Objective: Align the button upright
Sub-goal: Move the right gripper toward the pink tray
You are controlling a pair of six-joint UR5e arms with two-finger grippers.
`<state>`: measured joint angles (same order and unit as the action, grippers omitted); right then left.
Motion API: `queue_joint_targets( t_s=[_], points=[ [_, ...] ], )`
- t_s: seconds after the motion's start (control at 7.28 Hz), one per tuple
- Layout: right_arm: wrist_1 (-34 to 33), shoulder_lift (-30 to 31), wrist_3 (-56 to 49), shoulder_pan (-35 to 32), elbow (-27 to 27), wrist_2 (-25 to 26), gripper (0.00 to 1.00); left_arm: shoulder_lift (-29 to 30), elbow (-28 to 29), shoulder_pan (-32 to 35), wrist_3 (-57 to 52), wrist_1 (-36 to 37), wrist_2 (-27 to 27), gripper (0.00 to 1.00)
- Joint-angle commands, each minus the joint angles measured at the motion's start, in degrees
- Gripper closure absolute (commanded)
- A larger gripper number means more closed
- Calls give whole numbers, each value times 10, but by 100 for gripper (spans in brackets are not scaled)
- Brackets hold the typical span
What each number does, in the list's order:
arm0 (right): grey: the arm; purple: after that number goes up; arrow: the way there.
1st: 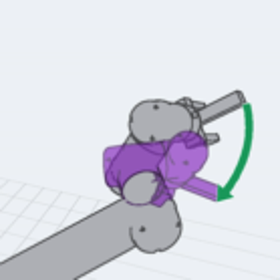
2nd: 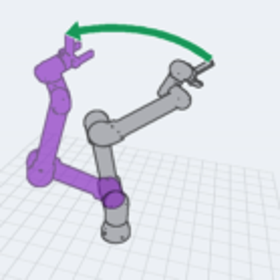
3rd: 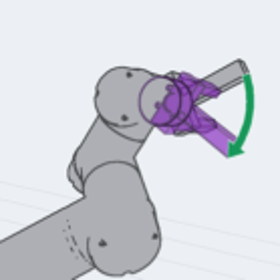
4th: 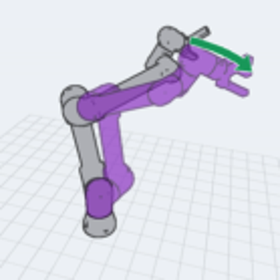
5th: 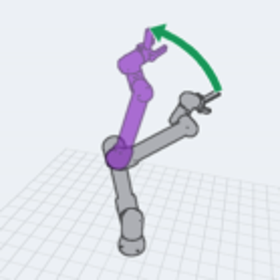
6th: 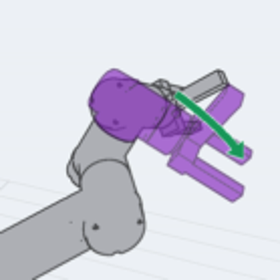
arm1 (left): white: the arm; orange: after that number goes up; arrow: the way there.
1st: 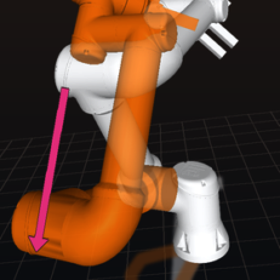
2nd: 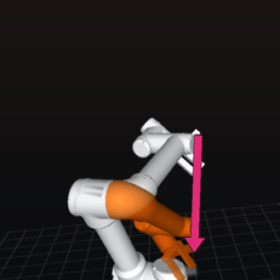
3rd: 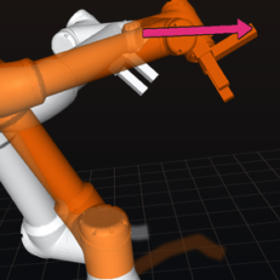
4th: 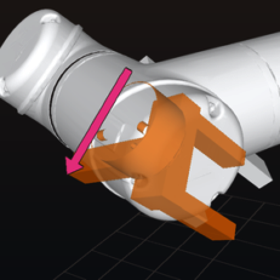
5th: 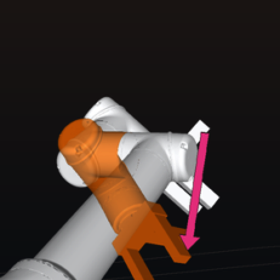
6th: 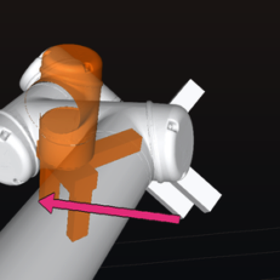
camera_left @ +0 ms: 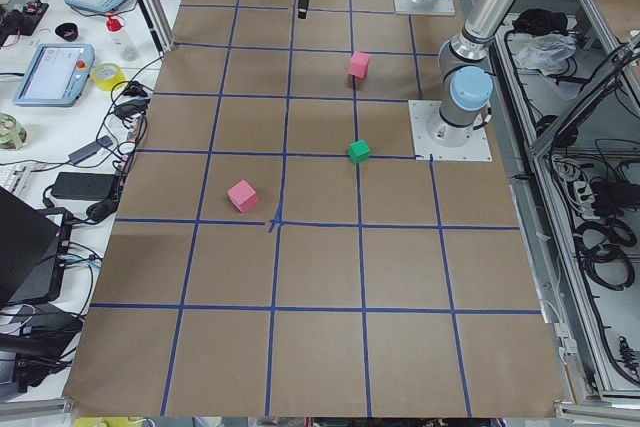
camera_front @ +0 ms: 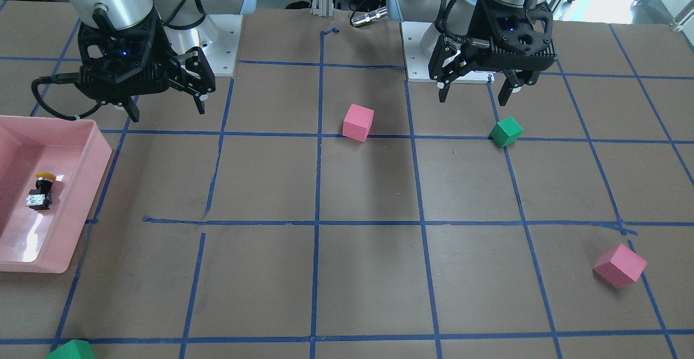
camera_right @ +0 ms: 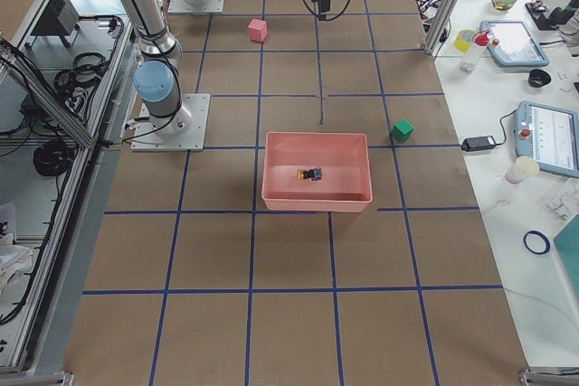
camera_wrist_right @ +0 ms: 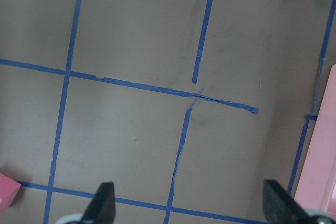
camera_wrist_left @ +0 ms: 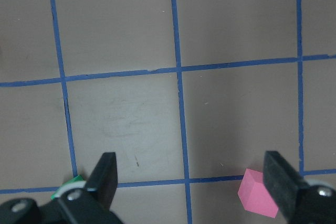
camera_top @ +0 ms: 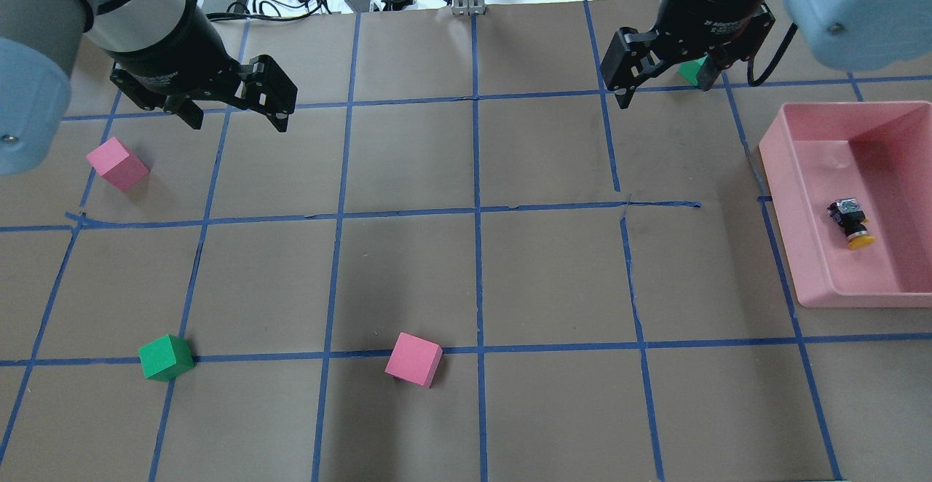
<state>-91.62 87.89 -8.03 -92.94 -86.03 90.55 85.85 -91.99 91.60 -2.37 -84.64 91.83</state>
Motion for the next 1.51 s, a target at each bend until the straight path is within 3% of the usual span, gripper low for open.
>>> queue_joint_targets(
  t_s=[0.0,0.69,1.1,1.37],
  points=[
    [0,0,-5,6,8,1,0,-1,-1,0,0,-1,0,0],
    [4,-3,0,48,24,-6,1,-2,0,-1,0,-1,1,0],
    [-27,-23,-108,220,-18,-7,1,-2,0,-1,0,-1,1,0],
    [-79,-32,-156,277,-37,0,1,-2,0,-1,0,-1,1,0]
  ],
)
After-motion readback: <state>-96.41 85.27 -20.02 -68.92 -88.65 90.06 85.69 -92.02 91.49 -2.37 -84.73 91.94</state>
